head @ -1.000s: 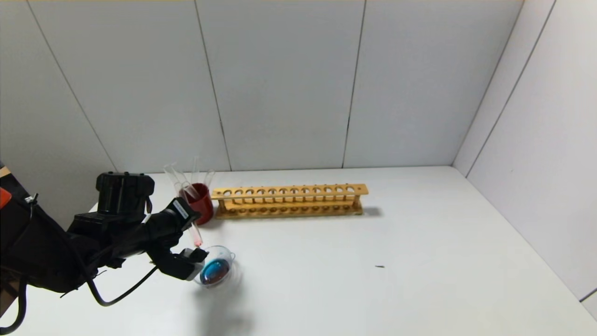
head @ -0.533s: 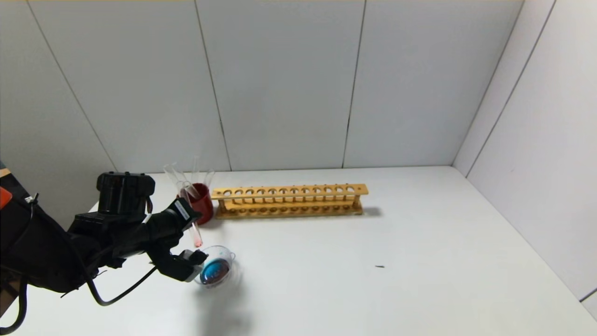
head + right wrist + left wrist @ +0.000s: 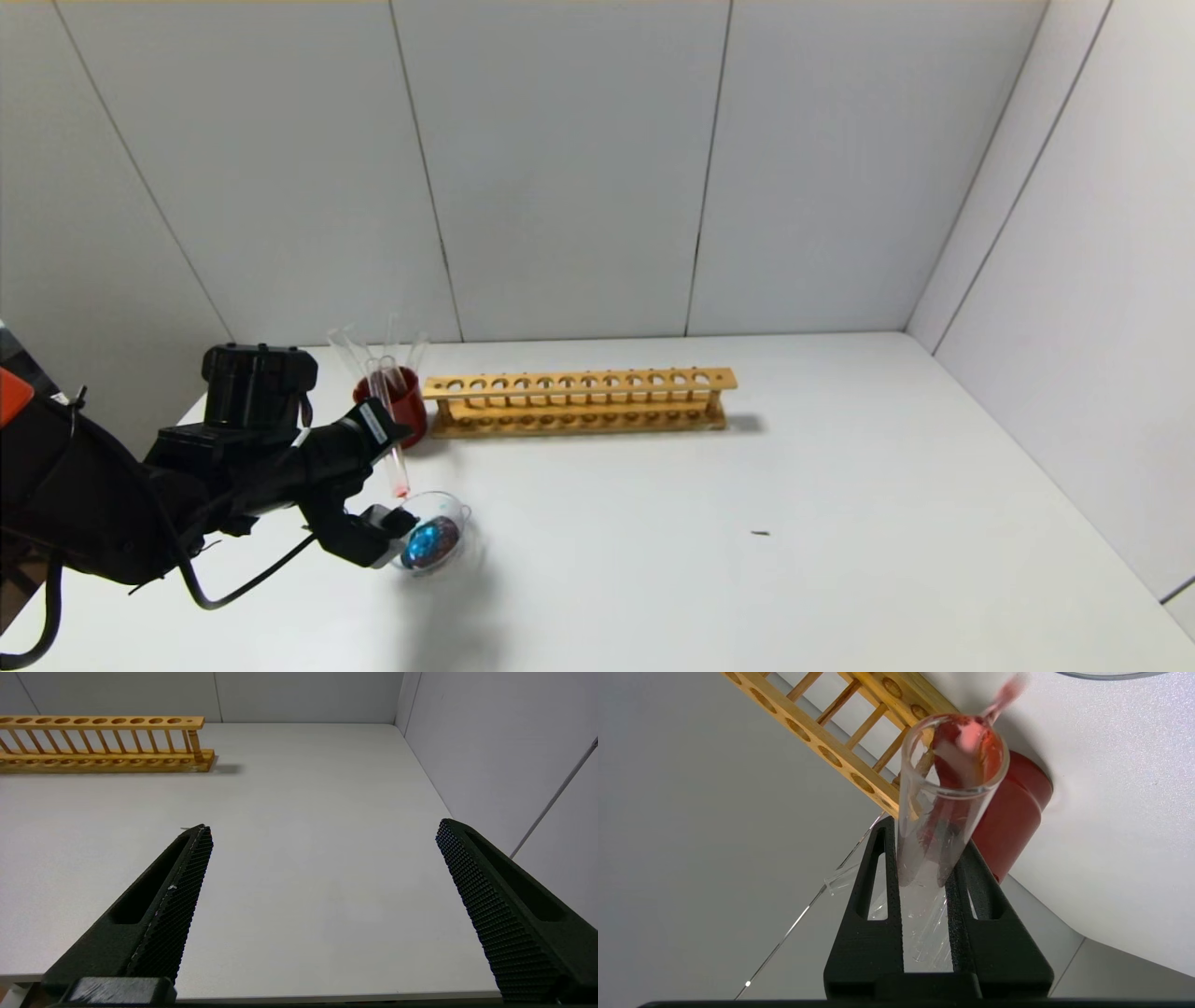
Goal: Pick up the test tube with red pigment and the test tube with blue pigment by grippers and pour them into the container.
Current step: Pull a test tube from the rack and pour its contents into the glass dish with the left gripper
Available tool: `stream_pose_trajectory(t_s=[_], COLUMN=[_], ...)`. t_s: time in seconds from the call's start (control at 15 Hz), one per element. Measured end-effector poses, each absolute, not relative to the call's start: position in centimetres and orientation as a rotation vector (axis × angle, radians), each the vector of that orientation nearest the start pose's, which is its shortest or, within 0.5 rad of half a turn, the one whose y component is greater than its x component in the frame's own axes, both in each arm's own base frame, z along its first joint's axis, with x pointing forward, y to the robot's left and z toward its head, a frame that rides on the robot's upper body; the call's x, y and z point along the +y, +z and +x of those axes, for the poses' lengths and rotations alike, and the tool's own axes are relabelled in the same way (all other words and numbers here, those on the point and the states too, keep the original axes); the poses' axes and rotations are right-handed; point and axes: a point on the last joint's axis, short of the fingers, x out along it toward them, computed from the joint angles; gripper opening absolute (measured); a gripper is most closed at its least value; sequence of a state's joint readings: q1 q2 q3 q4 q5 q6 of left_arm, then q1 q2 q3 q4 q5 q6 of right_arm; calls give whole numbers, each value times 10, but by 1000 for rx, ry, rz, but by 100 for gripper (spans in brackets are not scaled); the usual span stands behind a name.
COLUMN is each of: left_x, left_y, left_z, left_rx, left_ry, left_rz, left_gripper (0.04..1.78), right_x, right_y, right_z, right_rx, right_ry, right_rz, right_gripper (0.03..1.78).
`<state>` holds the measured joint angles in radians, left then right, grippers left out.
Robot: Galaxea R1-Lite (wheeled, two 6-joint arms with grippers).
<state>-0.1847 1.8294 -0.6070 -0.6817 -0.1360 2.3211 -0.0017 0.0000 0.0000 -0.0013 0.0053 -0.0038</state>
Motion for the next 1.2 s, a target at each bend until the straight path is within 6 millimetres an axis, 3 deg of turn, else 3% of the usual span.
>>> stream_pose_trajectory(t_s=[1.2], left_x=[-58], left_y=[106], left_z=[290], left_rx=[-152], left_ry=[-720], left_rz=[2325], left_gripper=[32], right_x=[0], right_y=[76], right_z=[-23], right_rx=[-1], right_ry=[4], right_rz=[-4], right_gripper=[175])
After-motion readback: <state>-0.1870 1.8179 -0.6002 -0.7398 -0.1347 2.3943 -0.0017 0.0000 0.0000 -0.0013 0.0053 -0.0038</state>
